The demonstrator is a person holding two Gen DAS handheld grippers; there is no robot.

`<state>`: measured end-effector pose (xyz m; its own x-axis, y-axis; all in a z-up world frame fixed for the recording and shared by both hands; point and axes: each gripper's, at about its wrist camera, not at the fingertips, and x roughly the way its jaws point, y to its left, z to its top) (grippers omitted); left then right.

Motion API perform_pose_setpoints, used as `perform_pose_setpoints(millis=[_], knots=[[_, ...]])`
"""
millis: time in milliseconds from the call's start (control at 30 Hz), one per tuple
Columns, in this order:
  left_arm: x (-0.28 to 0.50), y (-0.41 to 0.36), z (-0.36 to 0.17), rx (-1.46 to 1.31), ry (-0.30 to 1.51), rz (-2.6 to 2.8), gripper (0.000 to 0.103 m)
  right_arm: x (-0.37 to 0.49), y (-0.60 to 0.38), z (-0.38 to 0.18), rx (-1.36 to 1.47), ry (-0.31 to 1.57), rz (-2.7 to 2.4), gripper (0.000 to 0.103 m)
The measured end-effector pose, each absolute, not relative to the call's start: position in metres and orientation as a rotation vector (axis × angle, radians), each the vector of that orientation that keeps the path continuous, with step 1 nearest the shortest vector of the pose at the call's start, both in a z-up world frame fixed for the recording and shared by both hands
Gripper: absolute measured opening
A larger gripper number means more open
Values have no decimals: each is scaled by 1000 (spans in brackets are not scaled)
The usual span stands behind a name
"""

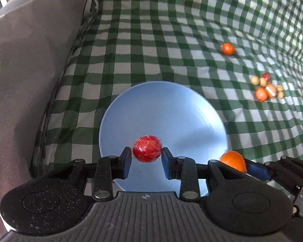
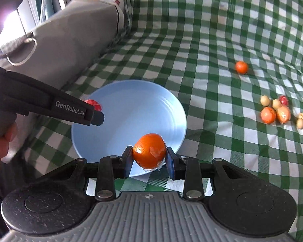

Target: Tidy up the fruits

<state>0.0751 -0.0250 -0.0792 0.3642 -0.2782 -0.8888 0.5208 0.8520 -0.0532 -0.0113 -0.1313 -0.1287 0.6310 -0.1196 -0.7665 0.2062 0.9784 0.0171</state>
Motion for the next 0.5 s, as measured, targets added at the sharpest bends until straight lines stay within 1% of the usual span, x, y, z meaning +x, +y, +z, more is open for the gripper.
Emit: perform_pose_setpoints(millis=[233, 267, 333, 367, 400, 433, 467, 500], knots=[[87, -33, -105, 306, 1127, -499, 36, 6, -133, -150, 95, 925, -185, 36], [88, -35, -106, 315, 1134, -497, 38, 8, -133, -150, 88, 924, -181, 36], [91, -35, -105, 311, 1142, -507, 58, 12, -134, -148, 93, 933, -169, 36], [91, -33, -101, 296, 1139, -509, 82, 13, -135, -145, 104, 938, -165, 38], [90, -30, -94, 275, 1123, -502, 100, 13, -136, -141, 112, 933, -170, 43], [87, -26, -85, 252, 1096, -495, 103, 11, -138, -135, 113, 925, -181, 58], [82, -21, -76, 231, 1066, -490, 103, 7, -138, -128, 110, 914, -191, 72], [77, -16, -67, 223, 1048, -488, 103, 1, -137, -120, 102, 897, -199, 77]])
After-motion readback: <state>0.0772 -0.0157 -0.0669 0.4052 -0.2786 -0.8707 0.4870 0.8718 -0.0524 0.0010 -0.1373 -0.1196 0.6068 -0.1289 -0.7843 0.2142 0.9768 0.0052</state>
